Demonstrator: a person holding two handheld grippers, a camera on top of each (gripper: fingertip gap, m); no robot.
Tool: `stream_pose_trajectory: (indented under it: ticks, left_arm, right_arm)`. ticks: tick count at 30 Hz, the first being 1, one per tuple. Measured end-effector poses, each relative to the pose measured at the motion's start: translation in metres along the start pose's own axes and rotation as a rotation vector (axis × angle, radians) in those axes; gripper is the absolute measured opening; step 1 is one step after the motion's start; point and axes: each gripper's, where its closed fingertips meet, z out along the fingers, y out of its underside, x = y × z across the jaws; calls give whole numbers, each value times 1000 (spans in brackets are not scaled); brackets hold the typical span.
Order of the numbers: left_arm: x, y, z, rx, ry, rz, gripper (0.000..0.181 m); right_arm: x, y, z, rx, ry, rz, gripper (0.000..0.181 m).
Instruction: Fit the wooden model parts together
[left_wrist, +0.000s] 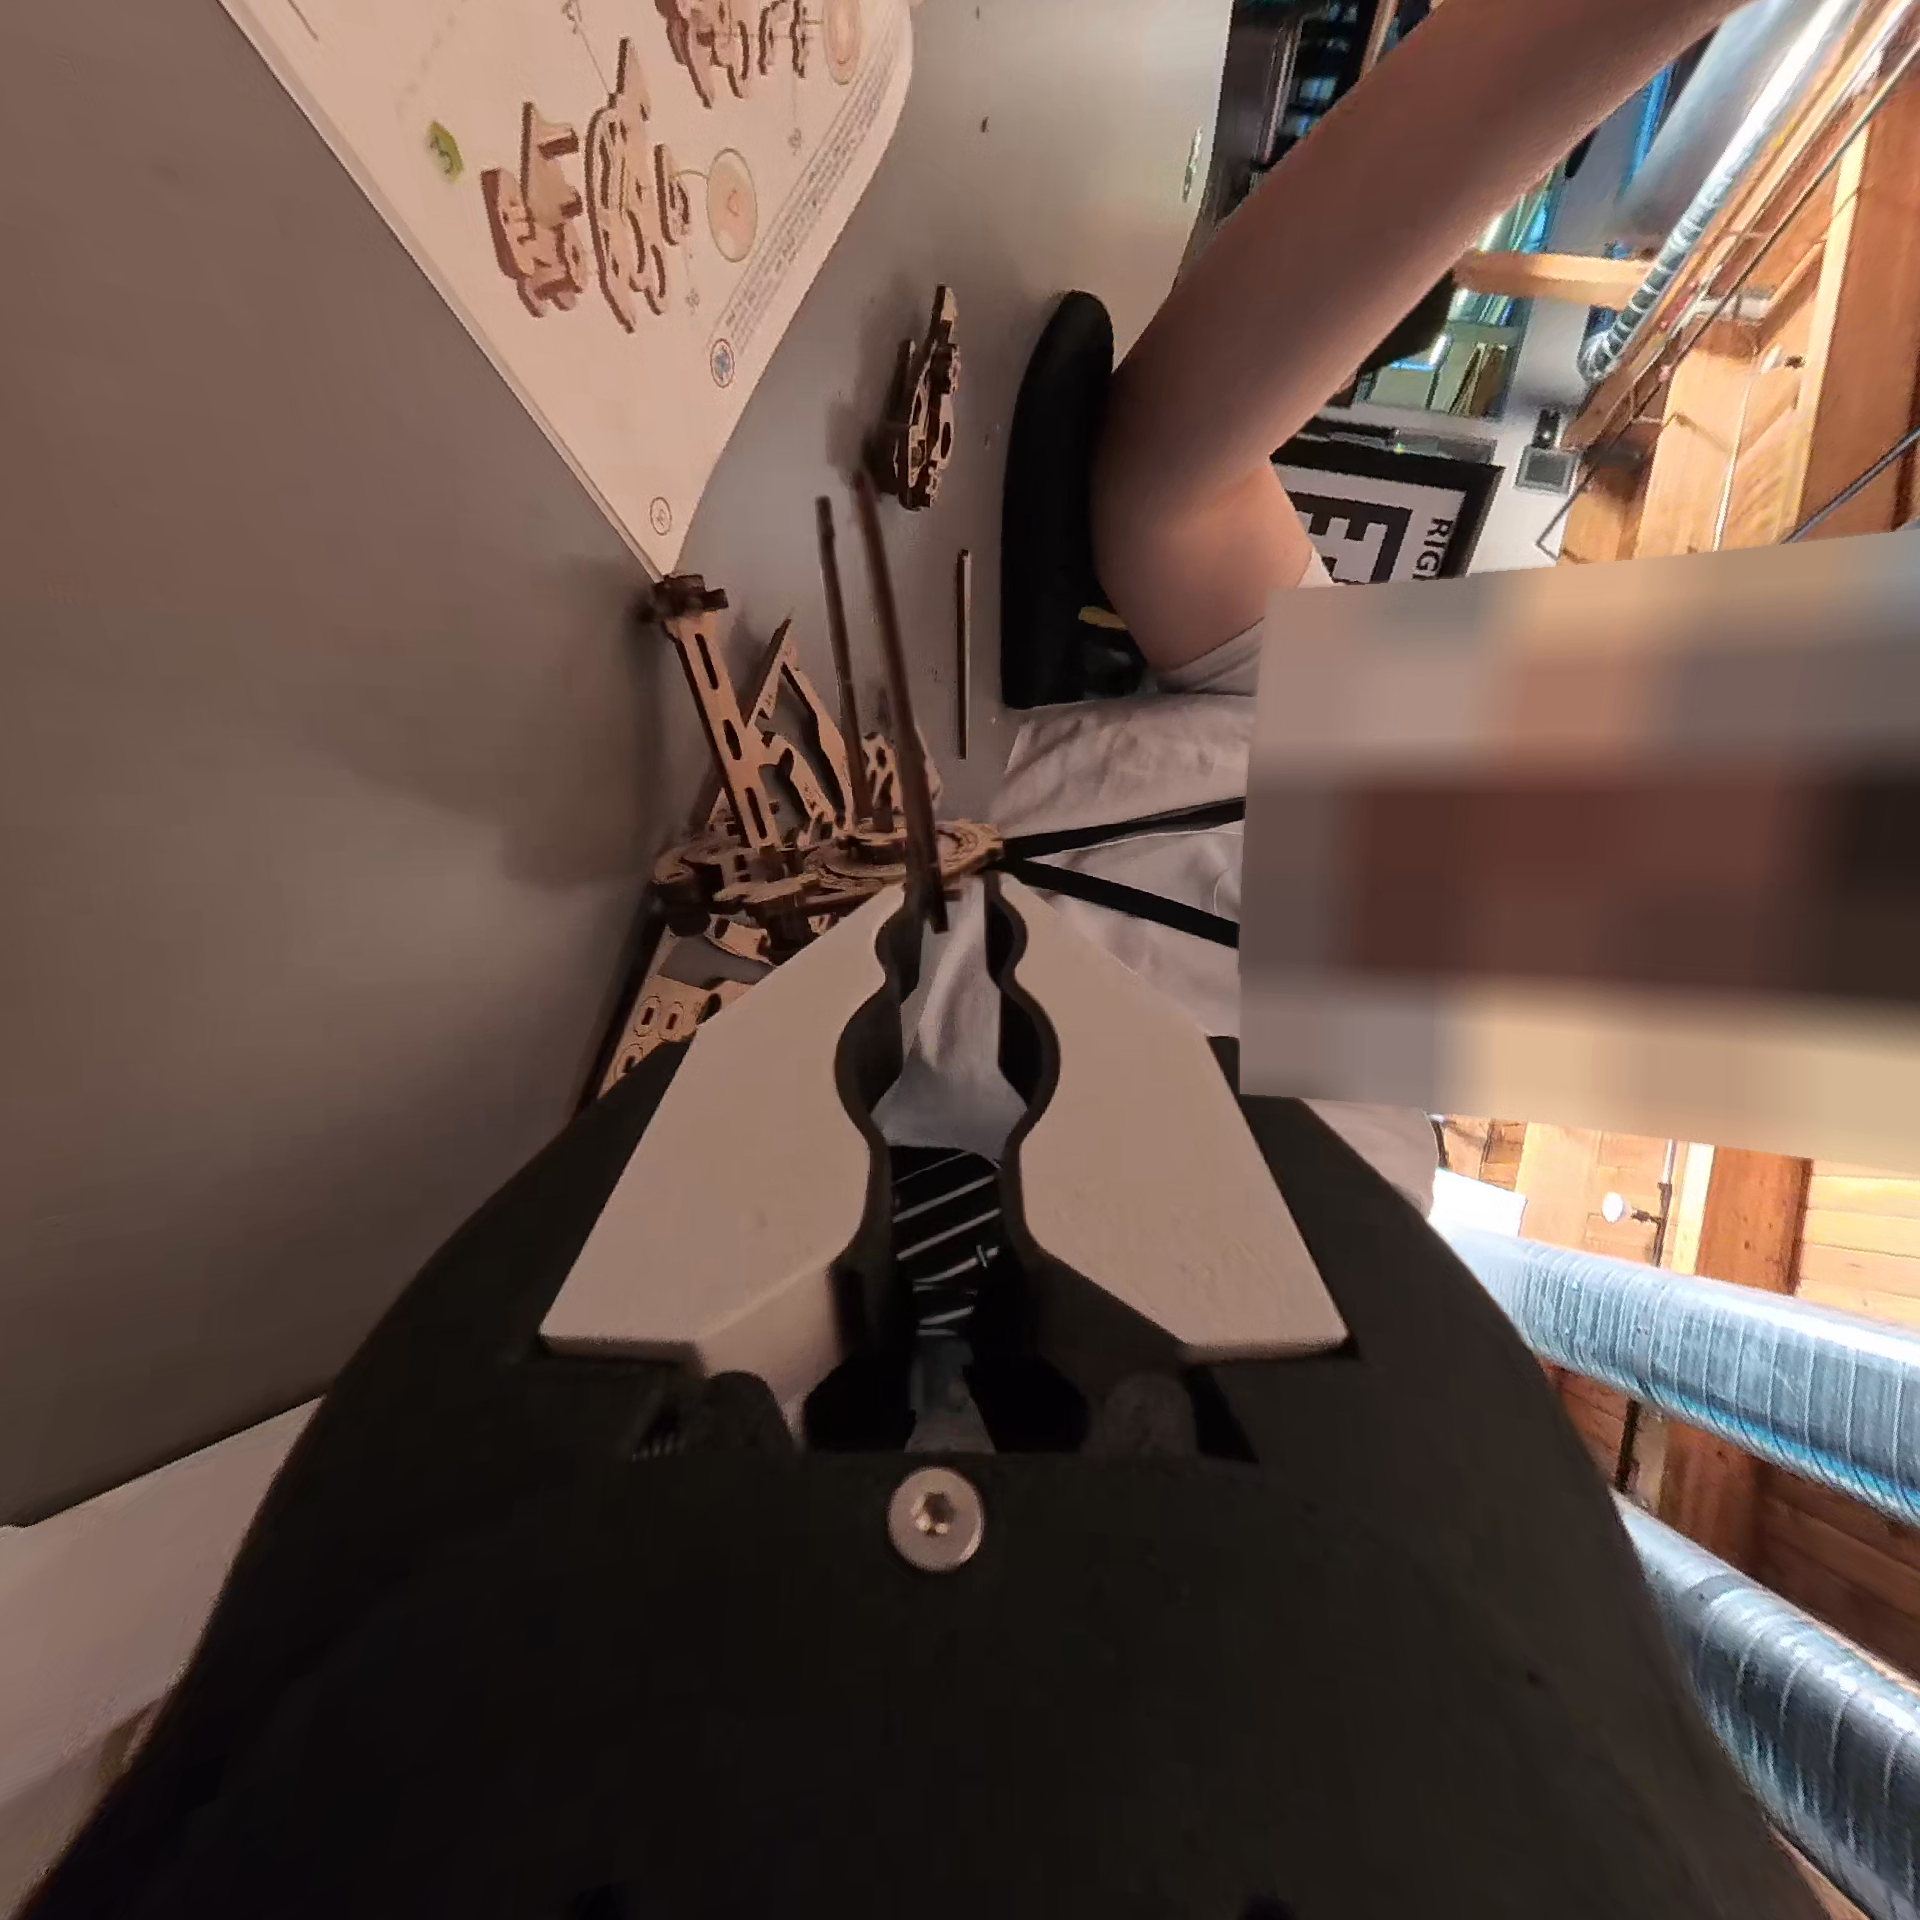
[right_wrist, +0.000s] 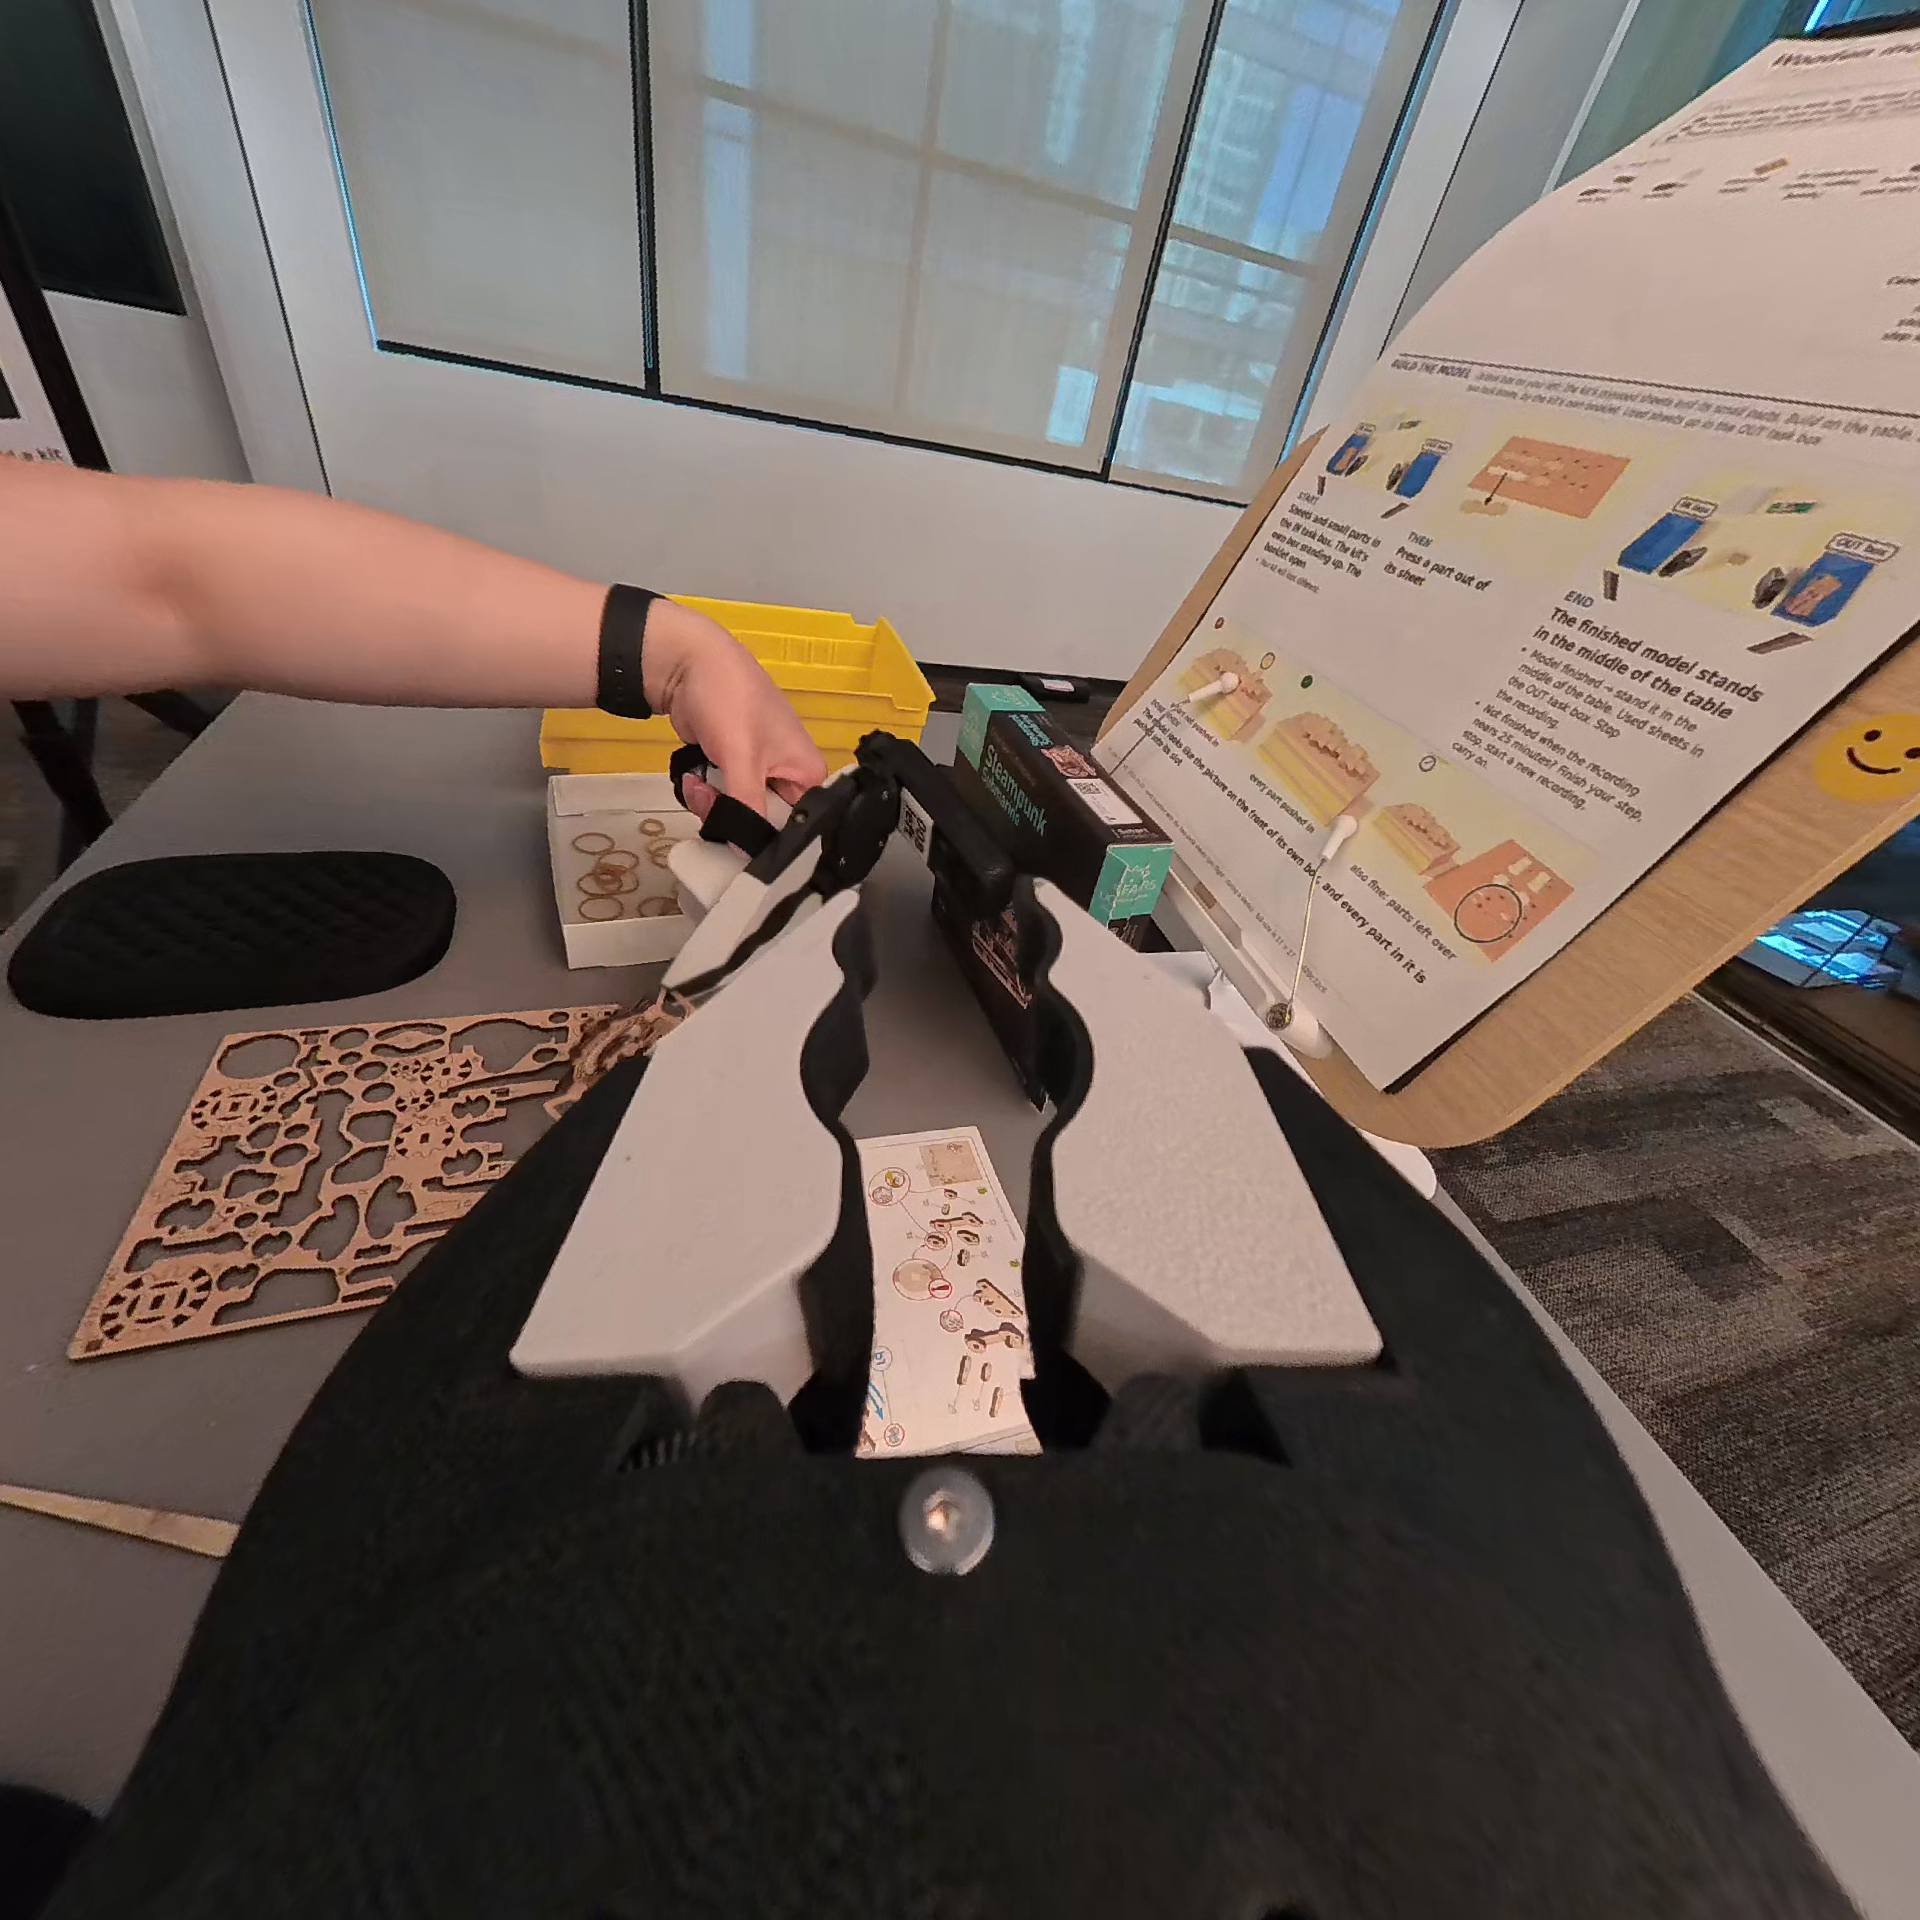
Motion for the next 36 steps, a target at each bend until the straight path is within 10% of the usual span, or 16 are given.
stream_pose_trajectory:
  ticks: [19,28,36]
  left_arm:
    - [-3,3,-22,218,-274,186,41]
    - [31,7,-68,692,-937,715,41]
    - [37,34,-24,1030,-1226,839,135]
  right_arm:
    - [-2,1,2,-15,1,-15,25]
    - [5,-13,3,4,124,-110,34]
    - [-36,-38,39,73,175,-289,78]
